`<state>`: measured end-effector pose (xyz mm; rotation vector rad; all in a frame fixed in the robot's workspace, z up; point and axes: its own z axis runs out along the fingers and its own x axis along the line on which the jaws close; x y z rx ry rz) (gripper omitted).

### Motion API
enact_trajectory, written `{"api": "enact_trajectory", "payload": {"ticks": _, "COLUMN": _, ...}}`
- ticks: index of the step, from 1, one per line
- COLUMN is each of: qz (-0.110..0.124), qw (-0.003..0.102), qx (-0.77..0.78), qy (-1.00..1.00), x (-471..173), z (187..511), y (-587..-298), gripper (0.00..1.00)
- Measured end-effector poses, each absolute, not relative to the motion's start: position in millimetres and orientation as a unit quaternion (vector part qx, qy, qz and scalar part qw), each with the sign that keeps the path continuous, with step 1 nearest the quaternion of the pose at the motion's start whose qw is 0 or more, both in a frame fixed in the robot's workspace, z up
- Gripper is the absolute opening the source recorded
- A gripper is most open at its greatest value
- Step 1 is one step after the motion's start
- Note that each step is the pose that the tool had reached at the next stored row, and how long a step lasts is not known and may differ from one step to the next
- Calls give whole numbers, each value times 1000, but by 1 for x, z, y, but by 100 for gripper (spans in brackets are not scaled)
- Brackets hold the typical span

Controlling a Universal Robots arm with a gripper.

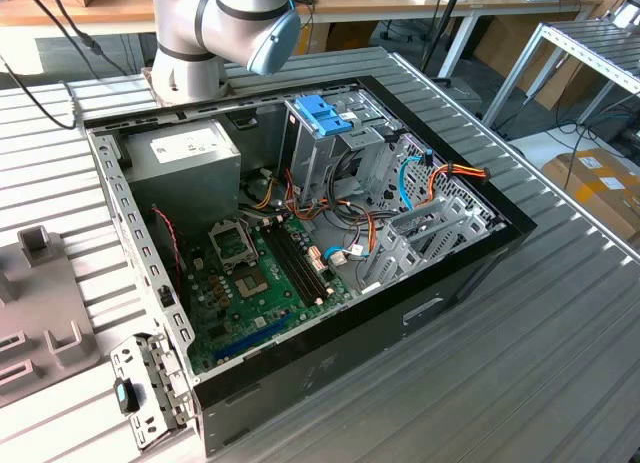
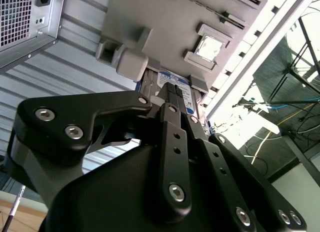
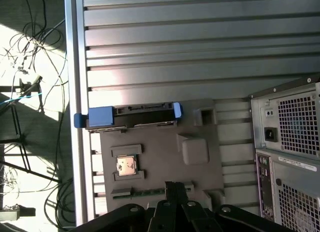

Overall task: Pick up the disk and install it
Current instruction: 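Reach for the disk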

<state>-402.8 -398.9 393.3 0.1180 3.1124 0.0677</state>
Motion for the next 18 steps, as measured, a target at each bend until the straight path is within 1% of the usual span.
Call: {"api": "enact_trajectory", "payload": {"ticks": 18, "qz": 22, "qw": 13, "qx": 38, "qy": 999, "x": -407, "z": 393, "y": -399, "gripper": 11}}
